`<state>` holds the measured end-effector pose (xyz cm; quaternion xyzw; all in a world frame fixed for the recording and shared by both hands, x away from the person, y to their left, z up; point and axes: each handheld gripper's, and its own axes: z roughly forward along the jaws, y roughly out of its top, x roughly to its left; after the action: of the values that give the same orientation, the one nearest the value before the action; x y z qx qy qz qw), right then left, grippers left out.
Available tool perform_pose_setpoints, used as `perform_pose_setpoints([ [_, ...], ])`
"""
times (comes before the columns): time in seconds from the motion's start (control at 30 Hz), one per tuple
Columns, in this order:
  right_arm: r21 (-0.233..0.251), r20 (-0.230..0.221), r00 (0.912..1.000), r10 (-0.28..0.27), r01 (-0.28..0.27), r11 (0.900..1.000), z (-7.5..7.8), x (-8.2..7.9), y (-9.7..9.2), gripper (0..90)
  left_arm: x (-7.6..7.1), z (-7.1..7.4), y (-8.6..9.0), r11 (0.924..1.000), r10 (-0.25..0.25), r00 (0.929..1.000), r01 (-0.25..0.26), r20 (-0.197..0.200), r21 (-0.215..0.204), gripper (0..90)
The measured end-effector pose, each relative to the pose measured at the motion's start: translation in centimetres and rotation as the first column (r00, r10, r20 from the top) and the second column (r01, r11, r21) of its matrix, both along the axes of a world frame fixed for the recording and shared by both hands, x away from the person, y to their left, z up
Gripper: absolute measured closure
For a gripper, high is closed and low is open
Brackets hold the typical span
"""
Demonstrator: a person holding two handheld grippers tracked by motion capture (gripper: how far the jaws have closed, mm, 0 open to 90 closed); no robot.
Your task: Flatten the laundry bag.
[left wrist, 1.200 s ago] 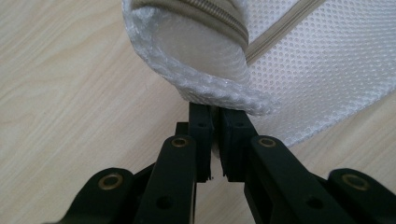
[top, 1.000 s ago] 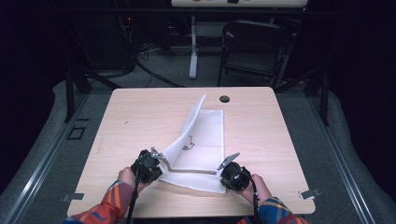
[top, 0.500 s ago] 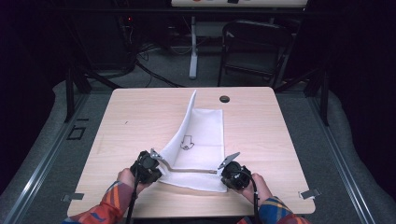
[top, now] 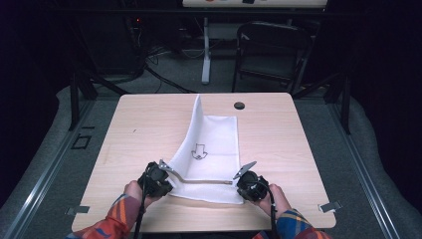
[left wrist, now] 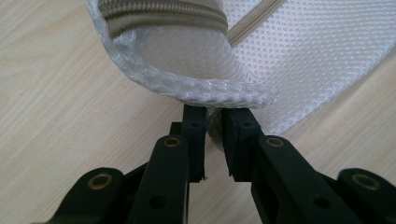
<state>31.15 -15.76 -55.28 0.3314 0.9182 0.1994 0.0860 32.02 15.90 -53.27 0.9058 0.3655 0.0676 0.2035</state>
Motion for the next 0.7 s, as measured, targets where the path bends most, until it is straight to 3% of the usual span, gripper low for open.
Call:
perform_pose_setpoints([
  [0.33, -0.001, -0.001, 1.0, -0.005, 0.005, 1.0, 0.0, 0.2, -0.3, 90.0, -0.6, 0.3, 1.1, 0.9999, 0.004, 0.9999, -0.004, -0.016, -0.009, 61.2],
  [0.5, -0.014, 0.0, 1.0, -0.004, 0.004, 0.9999, 0.1, 0.3, -0.4, 90.0, -0.8, 0.5, 2.2, 0.9989, 0.047, 0.9987, -0.047, -0.018, -0.004, 43.3],
  [0.57, 0.005, 0.004, 0.9997, -0.025, 0.025, 0.9997, 0.0, 0.4, -0.6, 90.0, -1.2, 0.7, 3.3, 0.9972, 0.074, 0.9971, -0.074, -0.021, -0.015, 38.3],
  [0.7, -0.003, -0.001, 0.9998, -0.019, 0.019, 0.9998, 0.1, 0.5, -0.9, 89.5, -1.5, 1.2, 4.4, 0.9947, 0.093, 0.9957, -0.092, 0.005, -0.046, 31.1],
])
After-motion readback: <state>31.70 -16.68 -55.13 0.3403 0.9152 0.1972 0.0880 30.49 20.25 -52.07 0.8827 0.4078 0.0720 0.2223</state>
